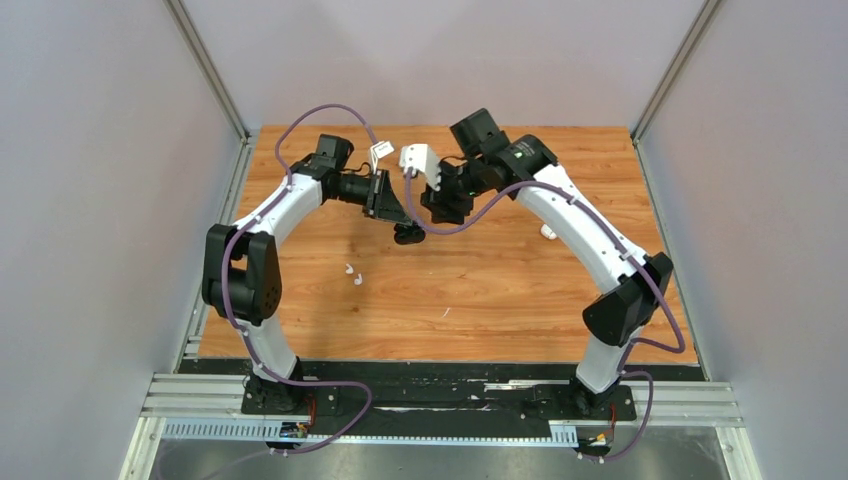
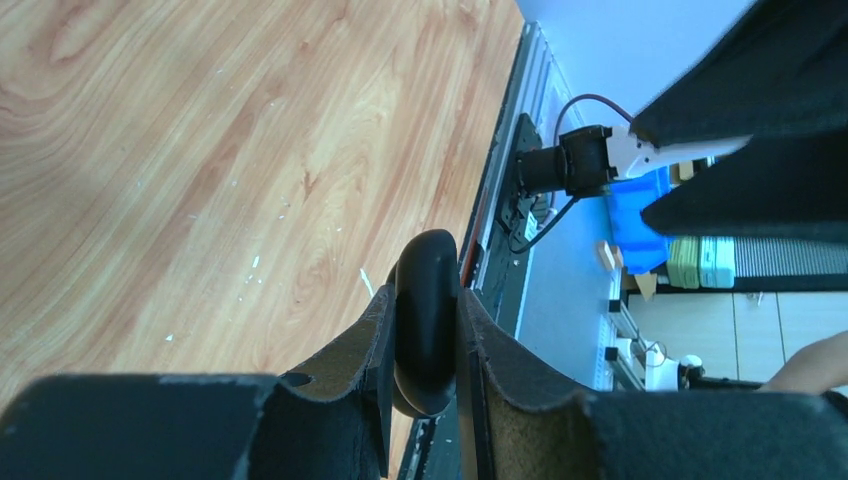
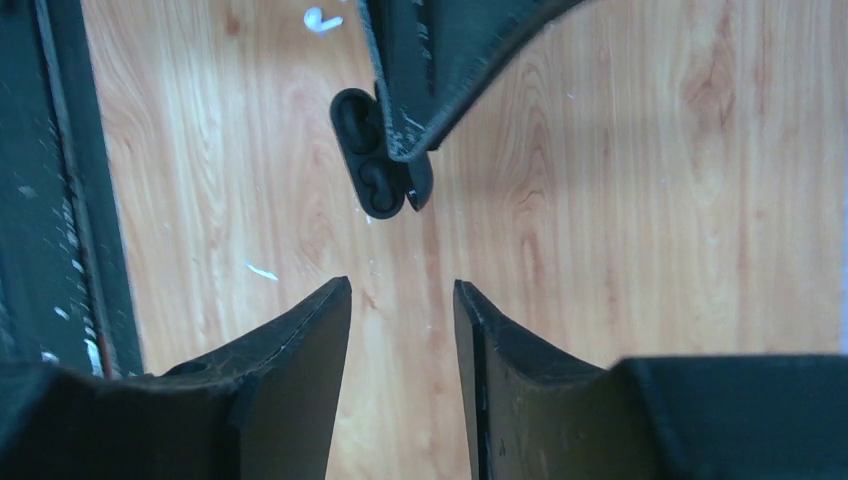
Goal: Insert the wireless bluetooth earbuds into the charging case
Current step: Place the earbud in the charging case, then close the charging case.
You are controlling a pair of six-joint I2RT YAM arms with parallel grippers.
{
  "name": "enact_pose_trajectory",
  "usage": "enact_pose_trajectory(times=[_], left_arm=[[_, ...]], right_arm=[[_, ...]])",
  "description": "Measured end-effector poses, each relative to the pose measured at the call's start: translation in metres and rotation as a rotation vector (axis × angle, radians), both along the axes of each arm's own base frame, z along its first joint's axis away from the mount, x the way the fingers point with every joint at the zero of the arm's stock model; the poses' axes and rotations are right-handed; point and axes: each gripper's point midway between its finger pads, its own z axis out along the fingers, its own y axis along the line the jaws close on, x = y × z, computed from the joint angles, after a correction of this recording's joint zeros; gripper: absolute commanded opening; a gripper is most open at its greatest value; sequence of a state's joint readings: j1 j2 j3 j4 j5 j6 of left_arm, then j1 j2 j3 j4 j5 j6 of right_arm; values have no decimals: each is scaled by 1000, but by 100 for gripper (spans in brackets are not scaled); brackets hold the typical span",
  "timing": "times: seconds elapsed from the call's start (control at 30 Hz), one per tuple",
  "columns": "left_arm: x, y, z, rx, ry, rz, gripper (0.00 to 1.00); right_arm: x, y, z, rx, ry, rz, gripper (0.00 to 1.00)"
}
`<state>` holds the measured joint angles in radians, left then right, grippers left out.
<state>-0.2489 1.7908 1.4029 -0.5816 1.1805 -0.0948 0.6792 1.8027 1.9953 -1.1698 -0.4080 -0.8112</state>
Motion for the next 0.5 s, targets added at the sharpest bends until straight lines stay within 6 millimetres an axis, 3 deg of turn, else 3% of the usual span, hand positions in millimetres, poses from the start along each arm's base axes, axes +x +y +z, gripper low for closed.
enact_pose_trajectory(times=[0.07,0.13,0.27,0.37,0.4,0.47,0.5], left_arm=[[-1,-1,4,-13,-6,-11,0],[-1,-2,9,-31,-20,-25,0],[-5,-3,18,-66,-51,-53,0],[-10,-3,33,-99,-92,-74,0],[-13,-3,38,-109,-107,-81,0],[-16,-3,51,-129,-140,-93,0],[-16,-3,55,-135,-154,-96,0]], right_arm=[[3,-4,7,90,52,-80,48],[16,-18,14,193,101,-189,58],[37,-43,18,363,188,-336,59],[39,-37,23,469,289,-342,63],[36,-30,26,497,317,-321,67],[29,-18,31,539,356,-266,97],[24,-13,32,554,377,-242,100]])
